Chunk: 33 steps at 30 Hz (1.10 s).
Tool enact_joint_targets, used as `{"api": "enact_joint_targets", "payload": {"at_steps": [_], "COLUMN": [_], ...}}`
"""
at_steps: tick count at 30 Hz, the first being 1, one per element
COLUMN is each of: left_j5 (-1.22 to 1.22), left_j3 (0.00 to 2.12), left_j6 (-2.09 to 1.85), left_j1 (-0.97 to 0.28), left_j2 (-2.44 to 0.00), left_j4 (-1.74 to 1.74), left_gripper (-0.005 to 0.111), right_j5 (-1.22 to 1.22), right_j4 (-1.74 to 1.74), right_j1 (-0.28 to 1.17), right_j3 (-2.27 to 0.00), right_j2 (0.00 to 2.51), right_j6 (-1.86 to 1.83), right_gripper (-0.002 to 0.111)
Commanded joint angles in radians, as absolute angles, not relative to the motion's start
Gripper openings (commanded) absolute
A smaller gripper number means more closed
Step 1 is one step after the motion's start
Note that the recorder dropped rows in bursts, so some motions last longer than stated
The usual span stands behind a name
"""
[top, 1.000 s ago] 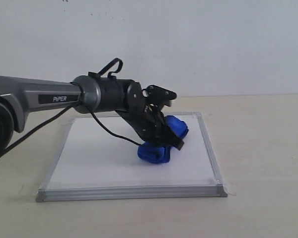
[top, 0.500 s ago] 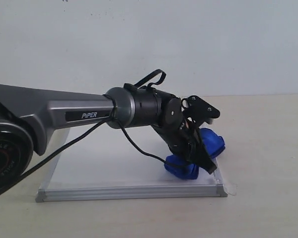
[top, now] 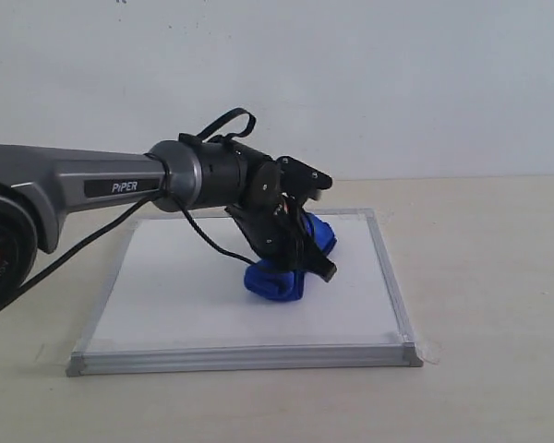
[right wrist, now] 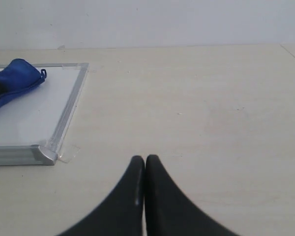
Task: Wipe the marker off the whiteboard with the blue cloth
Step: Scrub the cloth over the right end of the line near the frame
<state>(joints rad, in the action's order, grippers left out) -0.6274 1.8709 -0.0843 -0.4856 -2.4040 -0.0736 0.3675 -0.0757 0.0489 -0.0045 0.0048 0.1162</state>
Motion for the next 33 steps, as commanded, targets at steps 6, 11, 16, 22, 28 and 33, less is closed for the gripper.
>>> {"api": "enact_joint_targets", "payload": {"at_steps": [6,11,16,22,28,33], "left_j5": [-0.624,-0.587,-0.654,-0.744,-0.722,-0.681], "left_j3": [1.874,1.877,1.877,1.877,1.877,1.877], "left_j6": [-0.439,-0.297,-0.063,-0.053,-0.363,-0.556], "left_j1": [-0.64,-0.576,-0.457,-0.425,-0.531,-0.601], "left_j2": [-2.415,-2.415,-2.415,-2.415,-2.406,-2.406], "left_j4": [0.262,0.138,-0.027,0.025,0.326,0.447], "left_gripper": [0.004,0.004,0.004,0.004,0.004,0.004], "right_j5": [0.367,0.367,0.367,0.367,0.367,0.367], "right_j4": [-0.081,-0.081,-0.081,-0.081,-0.081,-0.081], "right_j1": [0.041,0.041,0.041,0.041,0.041,0.041], "right_j3": [0.0,0.0,0.0,0.0,0.0,0.0], "right_j2": [0.0,0.0,0.0,0.0,0.0,0.0], "right_j6": [0.121,0.121,0.121,0.121,0.121,0.121], "right_gripper": [0.0,0.0,0.0,0.0,0.0,0.0]}}
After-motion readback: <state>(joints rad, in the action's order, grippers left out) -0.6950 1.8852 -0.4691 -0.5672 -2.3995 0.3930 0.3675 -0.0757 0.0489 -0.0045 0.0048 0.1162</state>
